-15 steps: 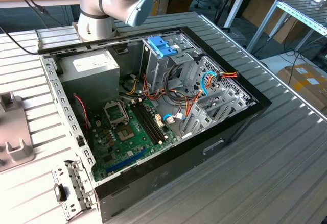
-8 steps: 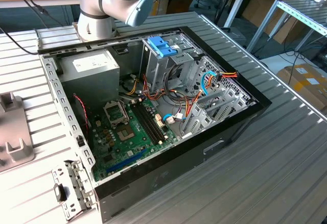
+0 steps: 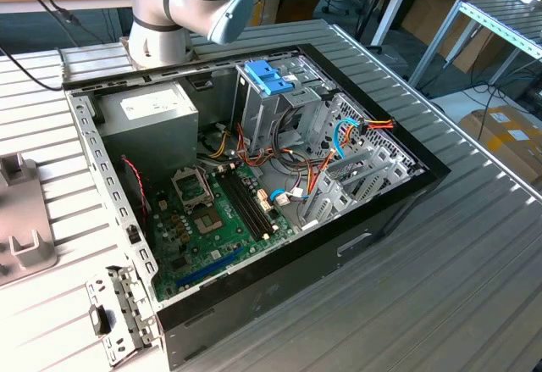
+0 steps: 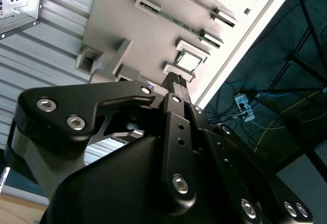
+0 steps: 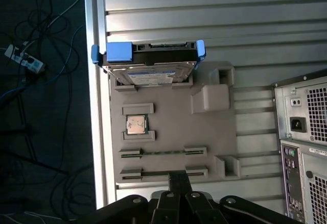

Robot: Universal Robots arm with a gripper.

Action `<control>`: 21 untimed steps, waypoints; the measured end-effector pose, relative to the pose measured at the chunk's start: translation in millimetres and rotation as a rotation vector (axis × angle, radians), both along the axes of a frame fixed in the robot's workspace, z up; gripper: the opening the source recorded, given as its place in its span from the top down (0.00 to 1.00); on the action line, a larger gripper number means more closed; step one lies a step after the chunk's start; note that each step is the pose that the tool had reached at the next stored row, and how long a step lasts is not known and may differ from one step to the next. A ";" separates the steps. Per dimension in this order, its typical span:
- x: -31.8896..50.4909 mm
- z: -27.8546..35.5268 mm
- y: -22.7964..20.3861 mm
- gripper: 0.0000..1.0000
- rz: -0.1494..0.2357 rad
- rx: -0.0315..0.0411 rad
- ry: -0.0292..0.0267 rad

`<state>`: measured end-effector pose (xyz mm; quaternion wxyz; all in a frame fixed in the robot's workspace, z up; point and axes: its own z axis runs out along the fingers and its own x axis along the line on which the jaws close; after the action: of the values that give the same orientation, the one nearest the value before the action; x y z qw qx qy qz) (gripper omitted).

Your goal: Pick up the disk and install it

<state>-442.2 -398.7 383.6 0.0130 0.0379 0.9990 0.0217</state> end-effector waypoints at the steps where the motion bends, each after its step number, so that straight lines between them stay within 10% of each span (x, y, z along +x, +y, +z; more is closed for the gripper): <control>1: -0.4 -0.1 0.0 0.89 0.000 0.0001 -0.0001; 21: -3.7 -0.9 9.5 0.89 0.000 0.0000 -0.0001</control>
<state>-445.9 -389.2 382.8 0.0131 0.0379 0.9990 0.0217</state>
